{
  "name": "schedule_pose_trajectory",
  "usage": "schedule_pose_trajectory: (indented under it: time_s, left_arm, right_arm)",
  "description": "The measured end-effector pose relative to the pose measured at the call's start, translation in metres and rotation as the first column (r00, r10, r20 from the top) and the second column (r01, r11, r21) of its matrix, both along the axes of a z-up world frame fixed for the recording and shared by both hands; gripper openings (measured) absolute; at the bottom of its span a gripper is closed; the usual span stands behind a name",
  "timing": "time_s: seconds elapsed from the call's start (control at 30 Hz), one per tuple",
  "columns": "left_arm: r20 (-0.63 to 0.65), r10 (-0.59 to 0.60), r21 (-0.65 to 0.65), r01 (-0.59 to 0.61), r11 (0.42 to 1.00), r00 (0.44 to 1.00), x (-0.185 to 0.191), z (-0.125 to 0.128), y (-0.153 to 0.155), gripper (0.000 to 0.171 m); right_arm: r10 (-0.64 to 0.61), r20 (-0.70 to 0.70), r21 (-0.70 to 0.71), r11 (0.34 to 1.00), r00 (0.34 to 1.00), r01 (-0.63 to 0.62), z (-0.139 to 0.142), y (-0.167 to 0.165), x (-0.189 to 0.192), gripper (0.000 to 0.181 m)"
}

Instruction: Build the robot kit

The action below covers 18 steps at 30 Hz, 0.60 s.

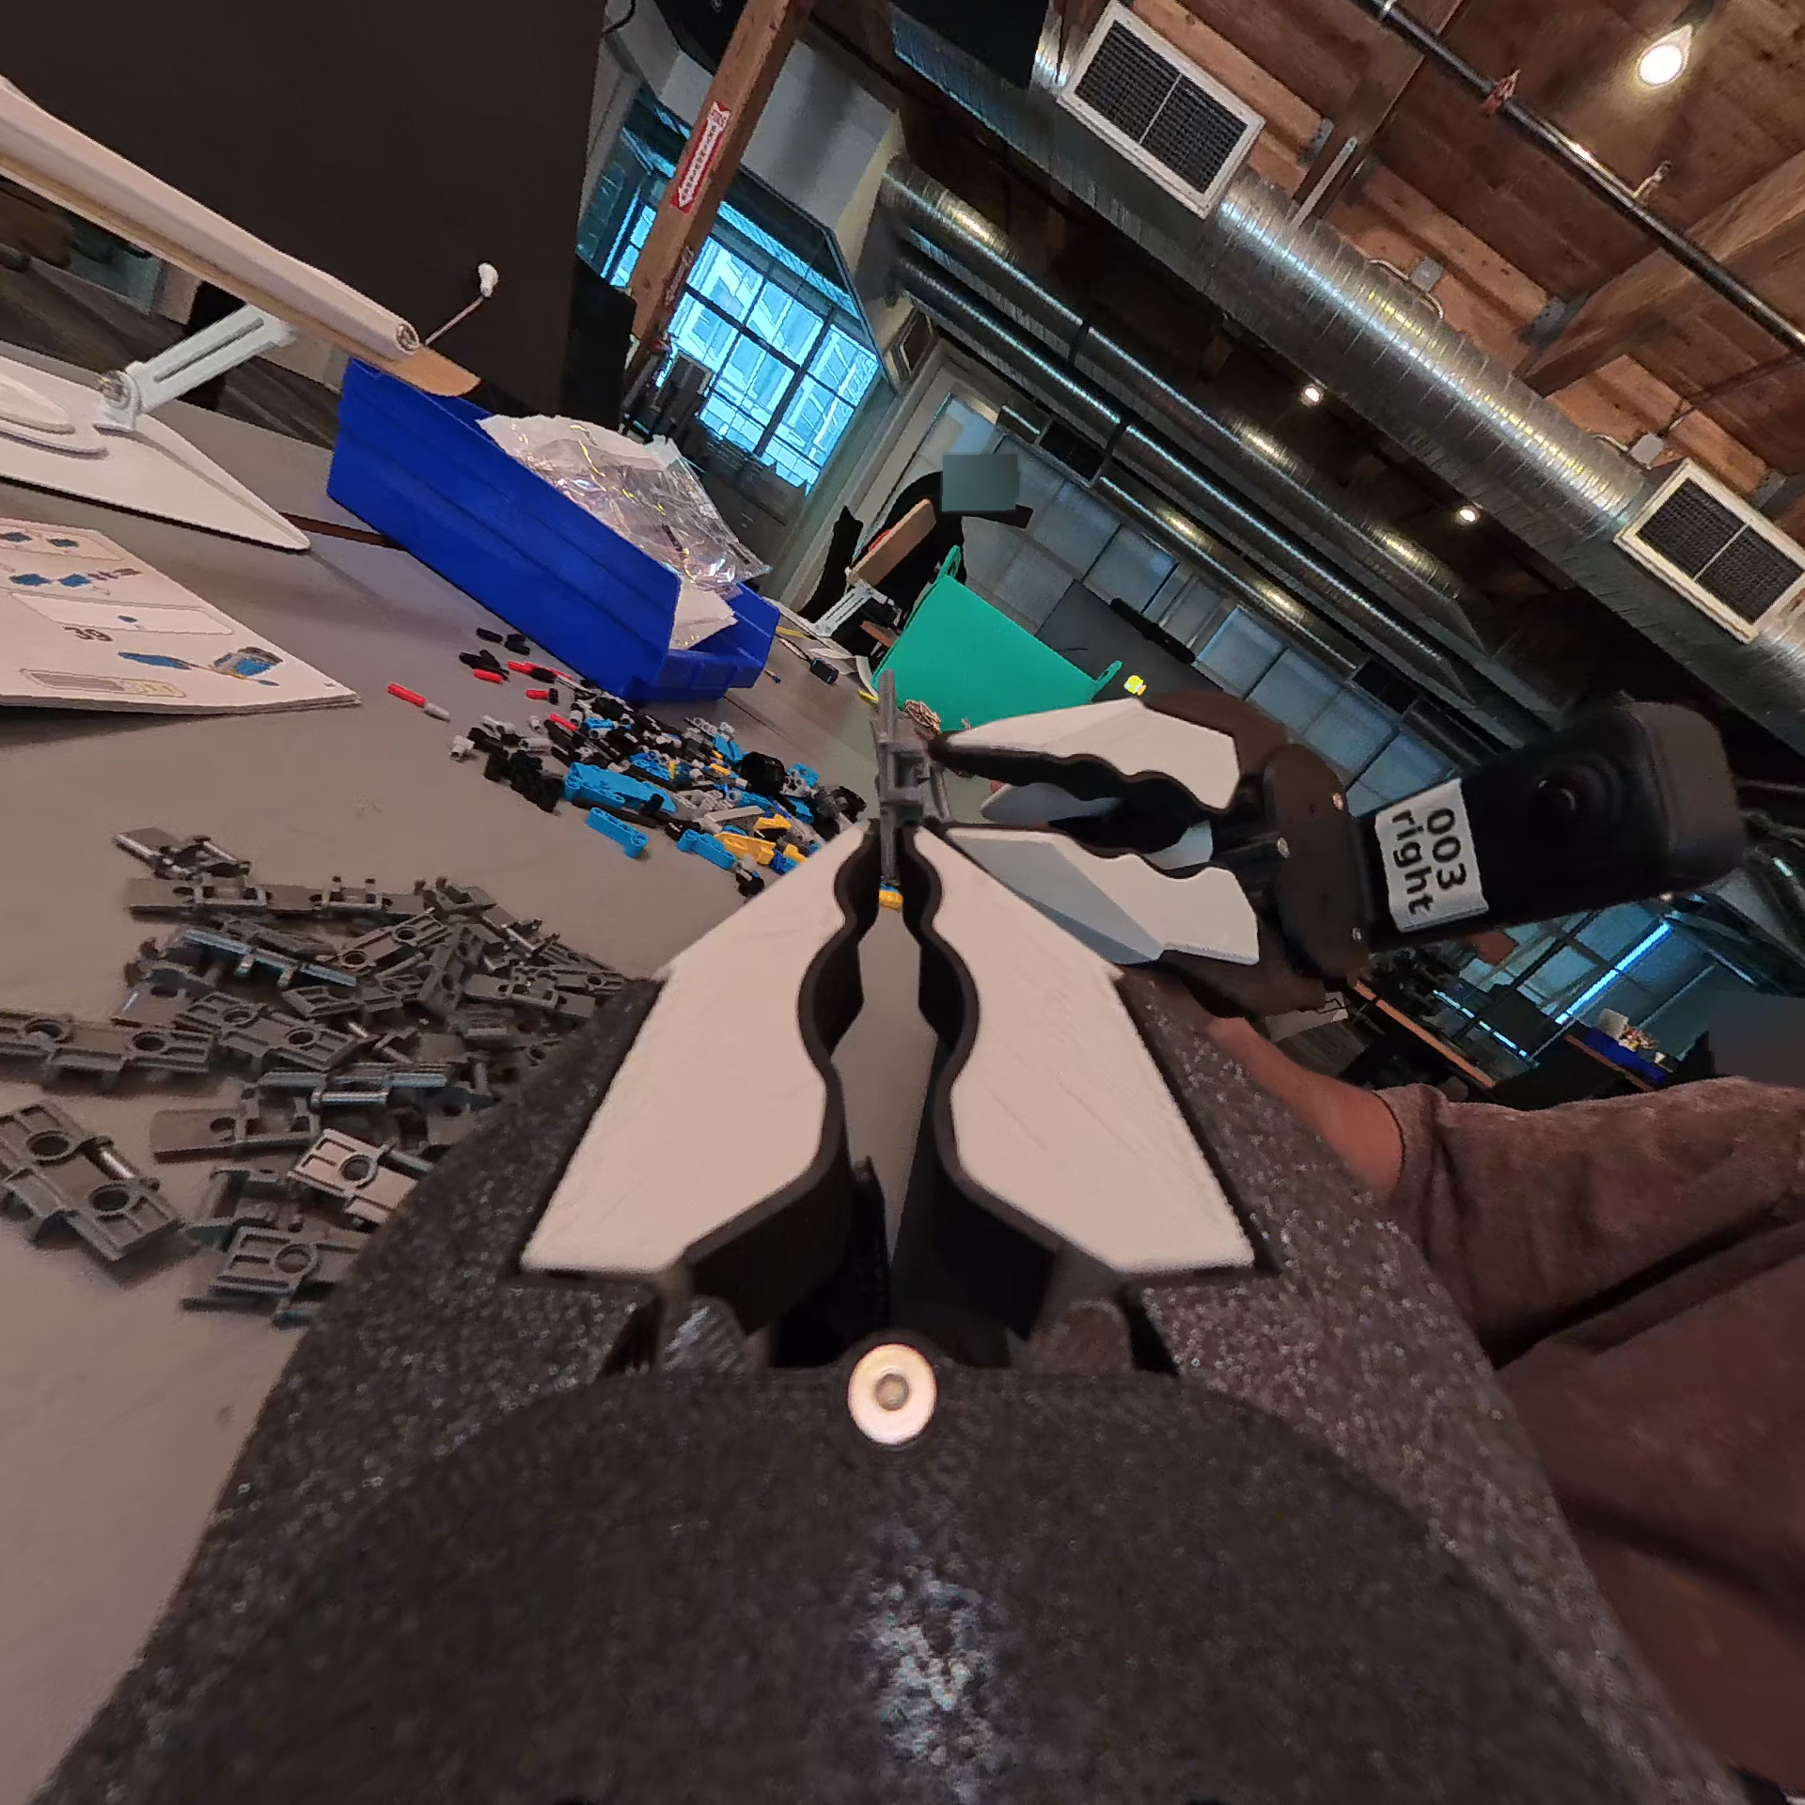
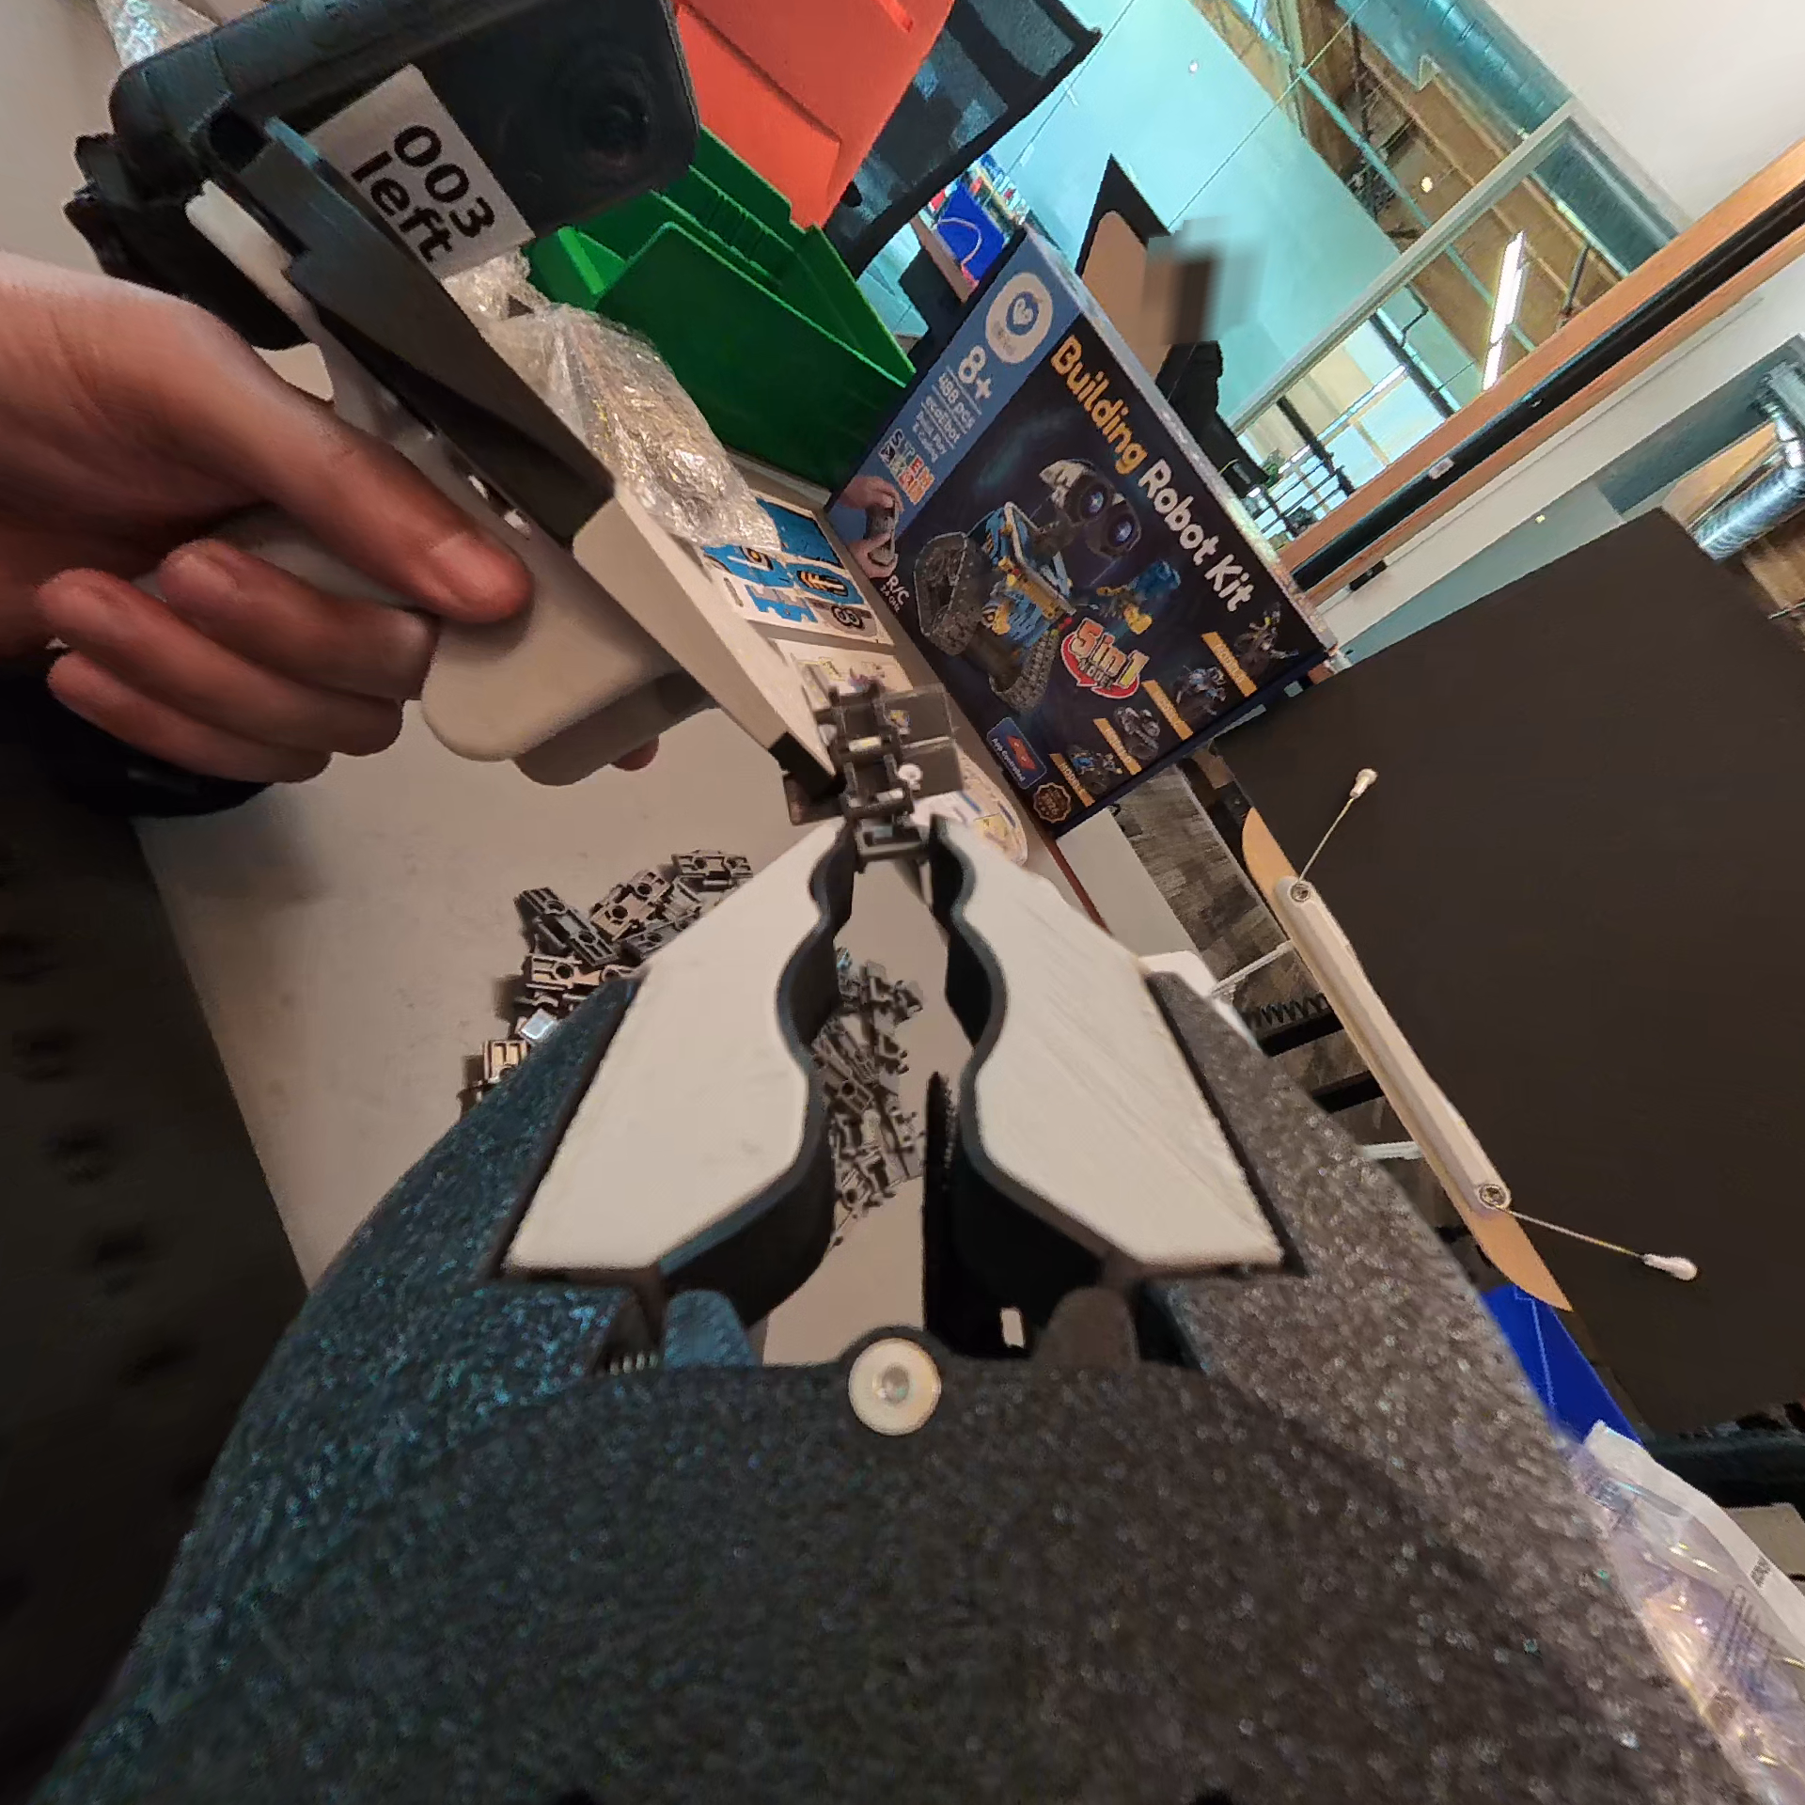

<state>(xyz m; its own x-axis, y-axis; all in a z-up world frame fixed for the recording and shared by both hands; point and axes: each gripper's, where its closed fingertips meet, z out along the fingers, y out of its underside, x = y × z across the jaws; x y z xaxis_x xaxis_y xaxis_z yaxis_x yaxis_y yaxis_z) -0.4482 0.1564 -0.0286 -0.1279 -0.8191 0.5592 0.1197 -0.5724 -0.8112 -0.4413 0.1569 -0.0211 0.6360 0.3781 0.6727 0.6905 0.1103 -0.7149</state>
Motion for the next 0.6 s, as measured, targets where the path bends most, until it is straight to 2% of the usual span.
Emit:
schedule_pose_trajectory:
  time_s: [0.2,0.33,0.4,0.47,0.53,0.6]
  left_arm:
    - [0.028,-0.040,-0.073,0.042,0.996,0.999,0.001,0.001,-0.001,0.003]
    - [-0.051,-0.042,-0.053,0.039,0.998,0.998,0.001,-0.006,-0.002,0.003]
    - [-0.141,-0.017,-0.030,0.013,0.999,0.990,-0.003,-0.014,0.002,0.003]
    - [-0.287,0.007,-0.013,-0.011,1.000,0.958,-0.005,-0.033,0.009,0.003]
    - [-0.407,0.014,-0.007,-0.018,1.000,0.913,-0.005,-0.052,0.011,0.003]
    - [-0.478,0.010,0.005,-0.009,1.000,0.878,-0.001,-0.064,0.009,0.003]
  right_arm:
    - [0.004,0.039,0.033,0.999,0.999,-0.005,0.002,-0.002,0.000,0.015]
    - [0.006,0.073,-0.034,0.999,0.997,-0.003,-0.009,-0.003,0.004,0.015]
    - [0.008,0.088,-0.165,0.986,0.996,0.006,-0.033,-0.005,0.009,0.015]
    - [0.004,0.097,-0.308,0.951,0.995,0.026,-0.068,-0.008,0.023,0.015]
    - [-0.008,0.070,-0.451,0.892,0.998,0.039,-0.107,-0.018,0.042,0.015]
    - [-0.033,0.050,-0.553,0.831,0.998,0.055,-0.133,-0.028,0.065,0.015]
